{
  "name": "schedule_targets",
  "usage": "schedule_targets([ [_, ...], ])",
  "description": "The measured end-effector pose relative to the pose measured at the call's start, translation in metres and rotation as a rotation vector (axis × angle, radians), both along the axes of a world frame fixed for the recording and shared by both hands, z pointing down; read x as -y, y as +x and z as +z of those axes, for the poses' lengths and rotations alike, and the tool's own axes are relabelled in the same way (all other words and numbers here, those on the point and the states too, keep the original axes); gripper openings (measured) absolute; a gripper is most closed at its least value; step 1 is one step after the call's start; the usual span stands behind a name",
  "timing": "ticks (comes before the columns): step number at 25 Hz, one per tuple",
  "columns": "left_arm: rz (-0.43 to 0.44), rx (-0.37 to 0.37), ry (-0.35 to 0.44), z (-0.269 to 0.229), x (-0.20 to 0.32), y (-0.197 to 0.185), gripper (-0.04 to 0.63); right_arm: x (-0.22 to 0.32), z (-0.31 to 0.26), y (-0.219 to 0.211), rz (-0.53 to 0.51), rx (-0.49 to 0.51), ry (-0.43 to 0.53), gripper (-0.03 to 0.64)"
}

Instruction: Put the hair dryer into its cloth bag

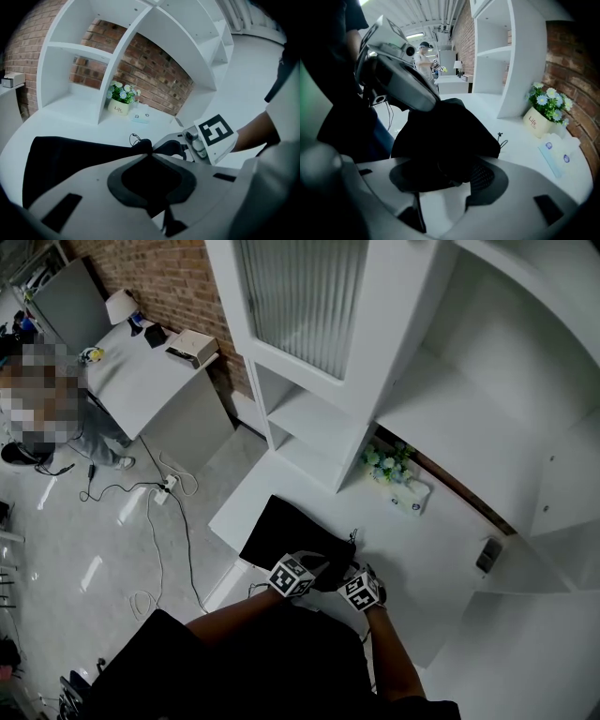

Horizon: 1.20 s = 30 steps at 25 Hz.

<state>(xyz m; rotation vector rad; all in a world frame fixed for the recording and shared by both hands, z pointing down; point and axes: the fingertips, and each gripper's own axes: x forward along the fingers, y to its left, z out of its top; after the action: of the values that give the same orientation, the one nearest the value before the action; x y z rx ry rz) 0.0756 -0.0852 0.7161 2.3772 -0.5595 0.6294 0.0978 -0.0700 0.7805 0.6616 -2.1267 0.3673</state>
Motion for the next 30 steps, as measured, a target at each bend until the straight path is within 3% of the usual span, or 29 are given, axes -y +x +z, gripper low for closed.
schedule_targets([
  [8, 0.027, 0.028, -0.010, 0.004, -0.005, 0.005, 0.035, -0.013, 0.015, 0.030, 0.117, -0.048, -0.052, 0.217],
  [21, 0.034, 0.027, -0.007, -0.001, -0.006, -0.001, 0.035, -0.005, 0.033, 0.021, 0.162, -0.095, -0.104, 0.205],
  [30, 0.074, 0.047, 0.044, 0.002, -0.002, -0.004, 0.035, 0.003, 0.015, 0.011, 0.164, -0.052, -0.028, 0.189],
])
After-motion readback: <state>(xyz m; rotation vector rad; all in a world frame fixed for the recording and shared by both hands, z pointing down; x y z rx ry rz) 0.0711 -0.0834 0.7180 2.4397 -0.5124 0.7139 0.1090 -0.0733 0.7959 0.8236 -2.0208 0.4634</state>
